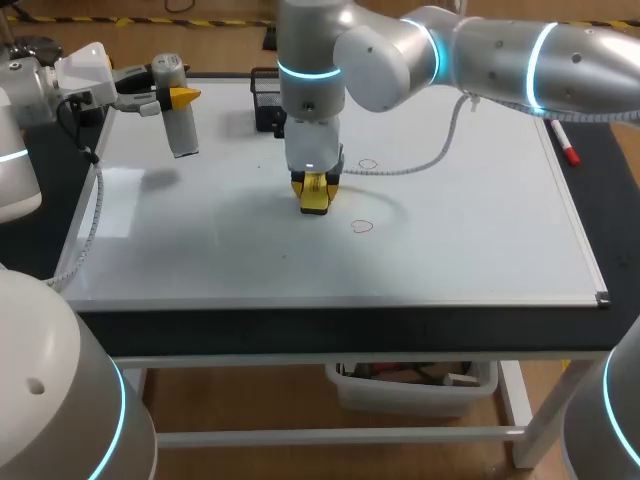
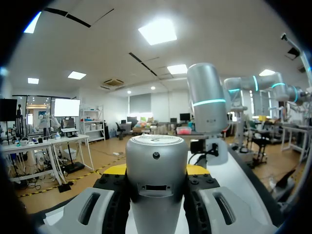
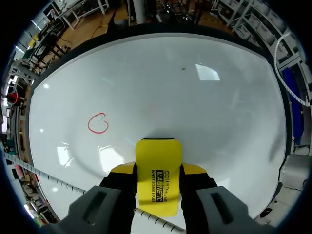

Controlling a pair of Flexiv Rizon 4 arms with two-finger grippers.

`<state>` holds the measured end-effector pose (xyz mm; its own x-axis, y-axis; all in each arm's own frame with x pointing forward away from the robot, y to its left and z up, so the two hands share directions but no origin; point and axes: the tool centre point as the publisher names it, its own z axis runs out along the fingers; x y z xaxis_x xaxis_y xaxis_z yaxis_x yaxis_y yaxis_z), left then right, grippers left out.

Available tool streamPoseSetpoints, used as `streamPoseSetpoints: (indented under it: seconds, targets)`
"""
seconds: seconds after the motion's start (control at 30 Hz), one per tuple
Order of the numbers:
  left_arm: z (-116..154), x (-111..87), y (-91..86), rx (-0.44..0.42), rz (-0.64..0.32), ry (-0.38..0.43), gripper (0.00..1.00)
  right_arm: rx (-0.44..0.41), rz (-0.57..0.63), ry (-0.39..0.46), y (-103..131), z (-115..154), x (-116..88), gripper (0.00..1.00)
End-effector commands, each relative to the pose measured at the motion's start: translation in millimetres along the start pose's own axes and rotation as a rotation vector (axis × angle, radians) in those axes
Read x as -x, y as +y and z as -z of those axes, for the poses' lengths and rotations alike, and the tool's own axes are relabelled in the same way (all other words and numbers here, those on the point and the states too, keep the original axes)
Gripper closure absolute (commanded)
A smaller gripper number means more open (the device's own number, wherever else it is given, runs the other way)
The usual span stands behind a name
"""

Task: Pick up the inspection probe, press it on each red-marked spot on the whiteboard one by one, put down the probe, pick up the eraser, and wipe off all the red marks.

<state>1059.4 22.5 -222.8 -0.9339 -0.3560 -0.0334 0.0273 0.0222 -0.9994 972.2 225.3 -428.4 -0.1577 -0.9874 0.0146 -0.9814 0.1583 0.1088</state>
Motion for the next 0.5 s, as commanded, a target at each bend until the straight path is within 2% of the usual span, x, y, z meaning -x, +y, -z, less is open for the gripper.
streamPoseSetpoints:
  seconds: [0.03, 0.5]
  targets:
    - [0, -0.4, -0.1, -0.002, -0.003, -0.001, 1.0, -0.005, -0.01, -0.002, 1, 0, -12, 1.0]
    - [0, -0.4, -0.1, -0.002, -0.003, -0.001, 1.0, -0.005, -0.065, 0.007, 1, 0, -36, 1.0]
